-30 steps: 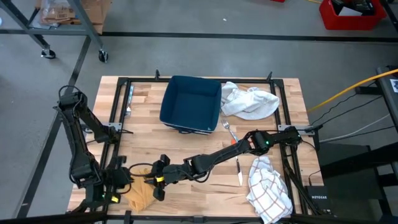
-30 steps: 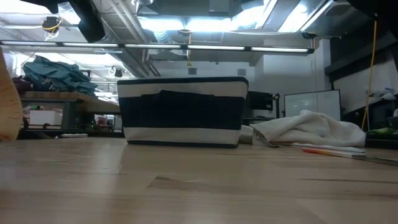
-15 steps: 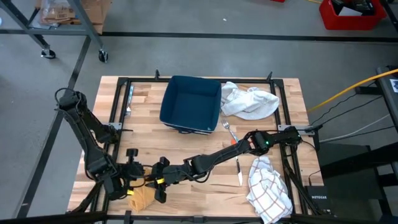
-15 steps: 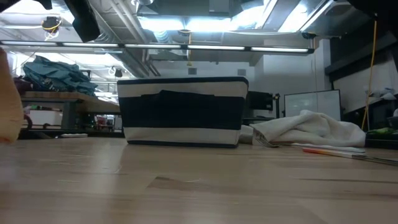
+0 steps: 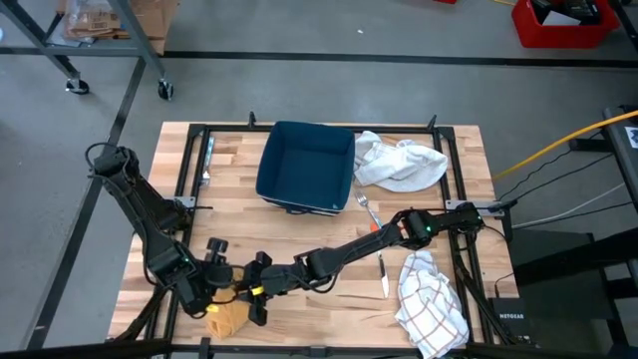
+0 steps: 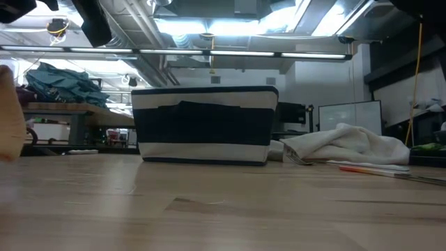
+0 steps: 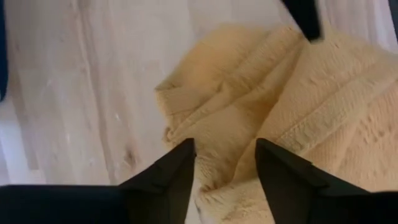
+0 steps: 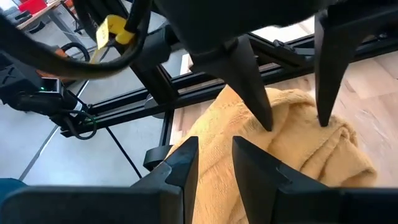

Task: Fold towel
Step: Fold the yellow towel

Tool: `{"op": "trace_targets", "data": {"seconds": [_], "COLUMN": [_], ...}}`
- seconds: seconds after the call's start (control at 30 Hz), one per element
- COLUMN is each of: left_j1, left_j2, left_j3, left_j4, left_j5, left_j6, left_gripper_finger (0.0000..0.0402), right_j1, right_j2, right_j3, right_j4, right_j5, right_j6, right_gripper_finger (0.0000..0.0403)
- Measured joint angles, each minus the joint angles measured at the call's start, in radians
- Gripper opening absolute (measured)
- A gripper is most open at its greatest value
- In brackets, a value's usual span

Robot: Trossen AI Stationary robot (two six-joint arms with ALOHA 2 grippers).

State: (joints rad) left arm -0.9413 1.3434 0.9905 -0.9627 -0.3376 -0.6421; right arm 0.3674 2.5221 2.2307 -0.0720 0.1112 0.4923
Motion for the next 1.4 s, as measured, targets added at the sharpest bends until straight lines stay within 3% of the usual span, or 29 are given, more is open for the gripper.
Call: {"op": "trace_targets", "data": {"seconds": [0.2, 0.63, 0.9, 1.13, 1.4], "left_j1": [0.0, 0.028, 0.031, 0.03, 0.032], "left_j2": [0.0, 0.0, 0.0, 0.0, 0.0], "left_j3": [0.0, 0.002, 0.054, 0.071, 0.036], "left_j4": [0.0, -0.002, 0.0, -0.001, 0.01], "left_j5": [0.005, 0.015, 0.076, 0.203, 0.15], "left_j6": [0.103, 0.13, 0.121, 0.119, 0.211], "left_gripper_finger": [0.0186, 0.0186, 0.0186, 0.0186, 0.0186], "right_j1": [0.007, 0.013, 0.007, 0.002, 0.005], "right_j2": [0.0, 0.0, 0.0, 0.0, 0.0], "right_j3": [0.0, 0.0, -0.001, -0.001, -0.001], "right_j4": [-0.06, -0.124, -0.31, -0.286, -0.27], "right_j5": [0.0, 0.0, 0.095, 0.081, 0.081], "right_j6": [0.0, -0.001, -0.001, 0.0, -0.001], "right_gripper_finger": [0.0102, 0.0102, 0.0102, 0.0102, 0.0102]}}
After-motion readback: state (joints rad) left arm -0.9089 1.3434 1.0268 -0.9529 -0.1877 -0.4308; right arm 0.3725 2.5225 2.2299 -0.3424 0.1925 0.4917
